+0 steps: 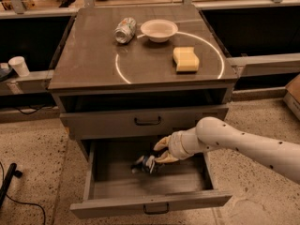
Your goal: Place blue chip bag into middle drawer
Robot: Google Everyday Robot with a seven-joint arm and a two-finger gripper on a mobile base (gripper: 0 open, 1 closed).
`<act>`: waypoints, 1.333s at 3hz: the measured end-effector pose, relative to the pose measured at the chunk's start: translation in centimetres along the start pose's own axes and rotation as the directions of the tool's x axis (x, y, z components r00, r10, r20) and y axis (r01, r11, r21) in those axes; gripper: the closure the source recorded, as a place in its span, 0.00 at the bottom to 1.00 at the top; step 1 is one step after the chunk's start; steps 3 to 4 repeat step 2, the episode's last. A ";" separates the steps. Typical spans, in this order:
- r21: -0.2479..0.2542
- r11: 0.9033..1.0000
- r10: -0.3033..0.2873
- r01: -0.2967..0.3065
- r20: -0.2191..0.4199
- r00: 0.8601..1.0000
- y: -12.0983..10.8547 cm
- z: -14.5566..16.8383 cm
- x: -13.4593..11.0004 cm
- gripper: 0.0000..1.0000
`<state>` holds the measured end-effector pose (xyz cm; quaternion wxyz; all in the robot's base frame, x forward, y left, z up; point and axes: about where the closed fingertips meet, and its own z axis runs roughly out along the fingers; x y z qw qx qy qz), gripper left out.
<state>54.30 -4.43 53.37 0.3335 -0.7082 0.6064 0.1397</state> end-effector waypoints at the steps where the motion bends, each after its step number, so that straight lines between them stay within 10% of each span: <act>1: 0.000 1.000 0.000 0.000 0.000 1.000 0.0 0.0 0.0 0.04; 4: 0.000 1.000 0.000 0.000 0.000 1.000 0.0 0.0 0.0 0.00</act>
Offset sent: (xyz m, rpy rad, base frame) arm 0.0000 0.0000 0.0000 0.0000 0.0000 0.0000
